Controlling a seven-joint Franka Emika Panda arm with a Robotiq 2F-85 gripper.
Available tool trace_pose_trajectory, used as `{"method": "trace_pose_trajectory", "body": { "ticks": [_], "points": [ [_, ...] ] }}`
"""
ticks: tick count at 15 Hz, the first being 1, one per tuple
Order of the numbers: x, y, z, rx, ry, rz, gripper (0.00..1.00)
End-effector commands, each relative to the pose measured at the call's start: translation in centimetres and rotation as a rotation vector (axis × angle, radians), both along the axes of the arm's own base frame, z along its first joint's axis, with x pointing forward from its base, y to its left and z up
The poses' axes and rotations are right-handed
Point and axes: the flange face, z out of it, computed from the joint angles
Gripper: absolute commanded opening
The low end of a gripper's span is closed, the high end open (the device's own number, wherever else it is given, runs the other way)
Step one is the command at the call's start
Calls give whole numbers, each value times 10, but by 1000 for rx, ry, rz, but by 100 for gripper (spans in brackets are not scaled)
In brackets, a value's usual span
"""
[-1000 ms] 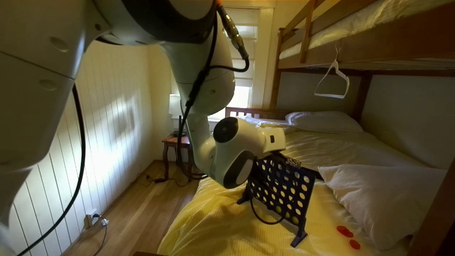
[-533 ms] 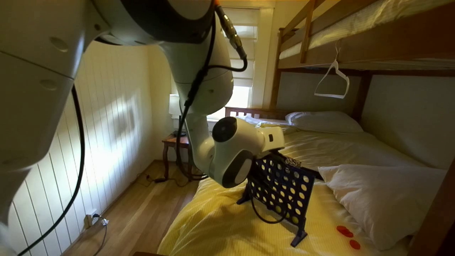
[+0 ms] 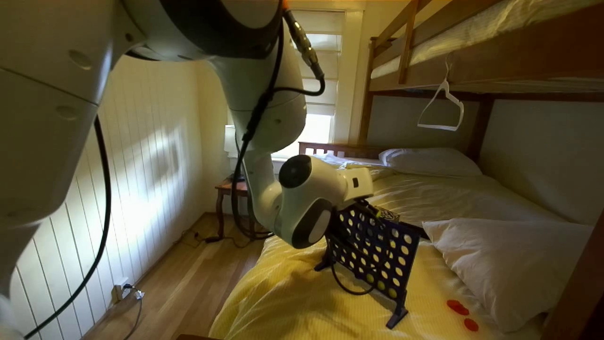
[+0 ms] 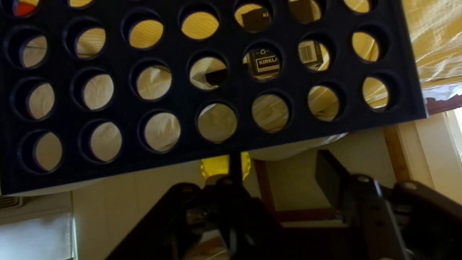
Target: Put the yellow chip inside the gameboard.
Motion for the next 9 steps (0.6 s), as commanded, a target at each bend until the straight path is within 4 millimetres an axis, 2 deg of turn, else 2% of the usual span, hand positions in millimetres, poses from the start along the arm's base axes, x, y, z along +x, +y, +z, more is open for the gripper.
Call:
{"method": "trace_pose_trajectory", "body": {
  "ticks": [1,2,3,9],
  "points": [
    [-1,2,-5,-13,19,-5,88],
    [-1,3,-5,-15,17,-1,96],
    [-1,4,-5,-16,17,3,99],
    [-3,10,-2,-32,-8,26,100]
  ]
}}
